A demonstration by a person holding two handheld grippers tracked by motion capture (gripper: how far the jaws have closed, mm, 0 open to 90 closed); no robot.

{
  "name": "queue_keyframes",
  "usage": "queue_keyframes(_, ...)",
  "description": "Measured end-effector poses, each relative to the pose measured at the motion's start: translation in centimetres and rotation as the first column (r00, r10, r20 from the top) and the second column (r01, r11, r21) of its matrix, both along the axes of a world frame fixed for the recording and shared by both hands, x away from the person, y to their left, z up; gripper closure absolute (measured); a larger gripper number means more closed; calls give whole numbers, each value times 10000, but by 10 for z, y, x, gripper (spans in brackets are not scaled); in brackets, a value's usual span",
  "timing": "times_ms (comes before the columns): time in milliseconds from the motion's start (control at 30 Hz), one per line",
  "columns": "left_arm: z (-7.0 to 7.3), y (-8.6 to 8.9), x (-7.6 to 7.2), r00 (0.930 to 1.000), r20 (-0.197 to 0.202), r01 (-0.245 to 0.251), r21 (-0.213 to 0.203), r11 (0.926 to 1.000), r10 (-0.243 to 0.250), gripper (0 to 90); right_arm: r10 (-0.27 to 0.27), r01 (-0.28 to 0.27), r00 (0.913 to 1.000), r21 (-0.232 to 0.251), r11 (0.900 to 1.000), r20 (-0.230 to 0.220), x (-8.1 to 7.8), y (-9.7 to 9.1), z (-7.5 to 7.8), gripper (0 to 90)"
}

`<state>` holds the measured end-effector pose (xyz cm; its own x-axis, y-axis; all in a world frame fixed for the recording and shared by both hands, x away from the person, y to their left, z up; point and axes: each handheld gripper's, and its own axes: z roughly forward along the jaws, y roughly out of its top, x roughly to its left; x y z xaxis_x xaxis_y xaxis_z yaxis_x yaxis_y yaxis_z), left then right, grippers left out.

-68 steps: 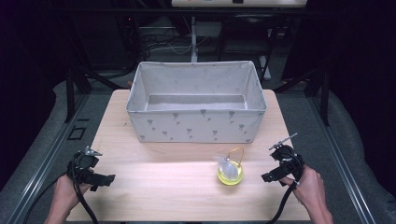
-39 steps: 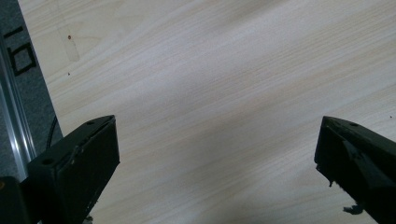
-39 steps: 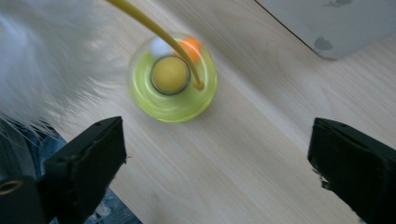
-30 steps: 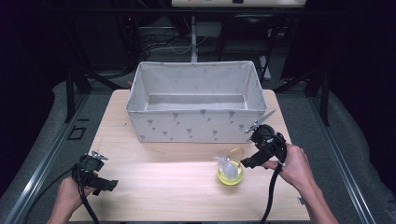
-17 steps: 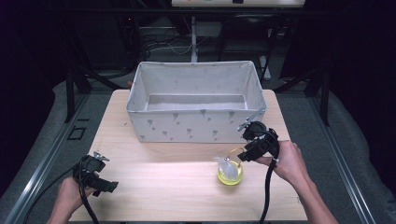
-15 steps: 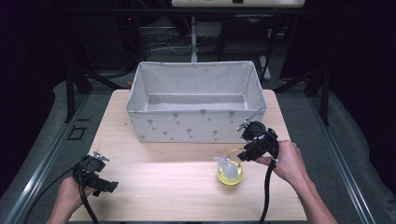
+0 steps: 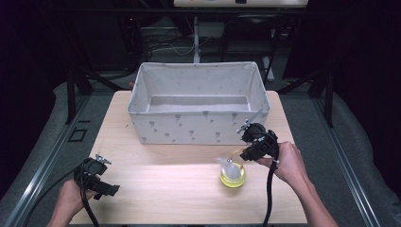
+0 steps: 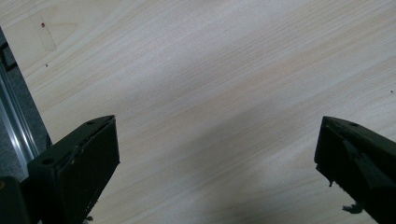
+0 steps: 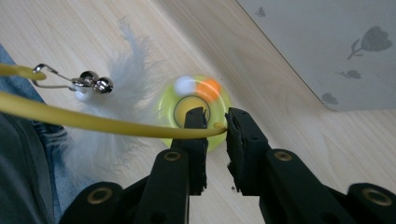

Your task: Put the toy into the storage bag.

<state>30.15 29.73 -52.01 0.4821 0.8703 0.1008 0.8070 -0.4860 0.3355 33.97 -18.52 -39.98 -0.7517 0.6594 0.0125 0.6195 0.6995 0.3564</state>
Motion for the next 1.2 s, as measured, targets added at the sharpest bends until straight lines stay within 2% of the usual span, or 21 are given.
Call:
queue_keyframes(67,0,0,0,10000,-21,18,3,10000,-18,2,13,-12,10000,-64,10000,35,0,0,0,797)
queue_keyframes(100,0,0,0,9999,-95,54,11,10000,-54,2,-47,46,10000,77,10000,55,0,0,-1,803)
queue_keyframes(233,-1,-1,0,10000,-29,81,63,9999,-81,2,24,-21,9998,-178,9998,185,0,2,-3,836)
queue_keyframes(367,-1,0,0,10000,-30,73,39,10000,-73,2,-22,23,9993,-25,10000,381,-1,1,-8,875)
queue_keyframes(800,-2,0,1,9999,-131,113,73,9999,-112,2,245,-253,9991,229,9994,337,-3,1,-7,887)
queue_keyframes(1033,-2,0,0,10000,-64,72,45,10000,-72,2,338,-336,9987,-58,9994,375,-3,2,-3,888)
queue_keyframes(1133,-1,0,0,10000,-35,55,50,10000,-55,2,318,-316,9989,-42,9995,338,-2,1,-1,887)
queue_keyframes(1167,-1,0,0,10000,-34,57,61,10000,-57,2,383,-376,9988,-203,9991,317,-1,0,1,888)
queue_keyframes(1200,-1,1,0,10000,-44,72,72,9999,-72,2,309,-309,9990,-32,9995,317,-1,-1,2,887)
